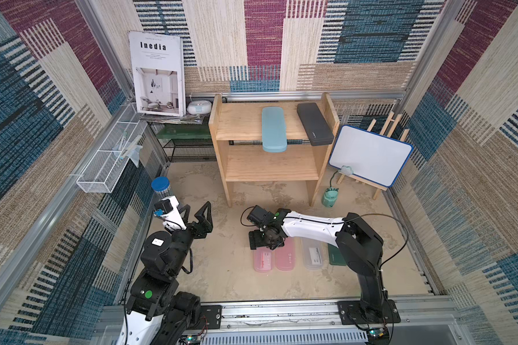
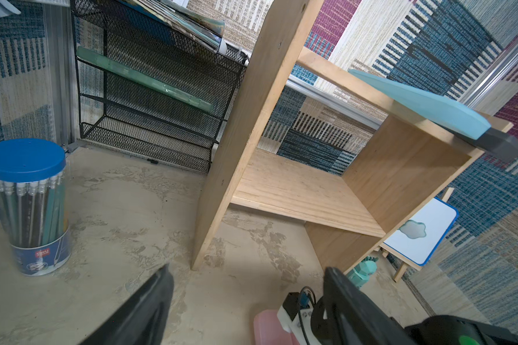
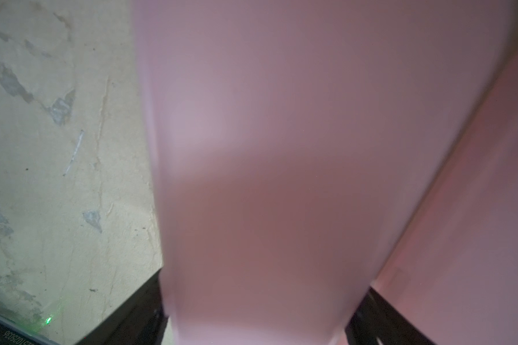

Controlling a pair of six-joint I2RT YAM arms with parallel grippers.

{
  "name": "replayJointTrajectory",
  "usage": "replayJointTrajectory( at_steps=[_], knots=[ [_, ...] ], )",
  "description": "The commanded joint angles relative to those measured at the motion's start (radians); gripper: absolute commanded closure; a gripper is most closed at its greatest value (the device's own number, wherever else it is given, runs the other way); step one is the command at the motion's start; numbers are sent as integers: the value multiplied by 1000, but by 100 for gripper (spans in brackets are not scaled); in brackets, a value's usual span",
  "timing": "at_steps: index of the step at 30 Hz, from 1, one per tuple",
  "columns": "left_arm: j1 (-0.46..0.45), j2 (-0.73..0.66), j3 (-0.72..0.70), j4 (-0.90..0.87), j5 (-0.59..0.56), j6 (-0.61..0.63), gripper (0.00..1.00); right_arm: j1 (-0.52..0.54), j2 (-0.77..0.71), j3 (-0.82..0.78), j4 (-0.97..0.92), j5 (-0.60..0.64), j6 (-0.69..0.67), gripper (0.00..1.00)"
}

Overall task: Remove the pencil cases from the shelf
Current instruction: Place the pencil case at the center of the board.

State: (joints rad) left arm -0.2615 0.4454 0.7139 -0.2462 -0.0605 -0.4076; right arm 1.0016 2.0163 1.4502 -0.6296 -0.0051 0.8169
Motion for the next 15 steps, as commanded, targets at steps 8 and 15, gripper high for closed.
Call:
replayJointTrajectory(
  at_steps=[8, 15],
  knots=[
    [0, 97, 123, -72, 37, -100, 9, 5, -91, 57, -38, 82, -58, 1],
    [0, 258, 226, 100, 299, -388, 6, 15, -351, 1, -66, 407, -125, 1]
  ],
)
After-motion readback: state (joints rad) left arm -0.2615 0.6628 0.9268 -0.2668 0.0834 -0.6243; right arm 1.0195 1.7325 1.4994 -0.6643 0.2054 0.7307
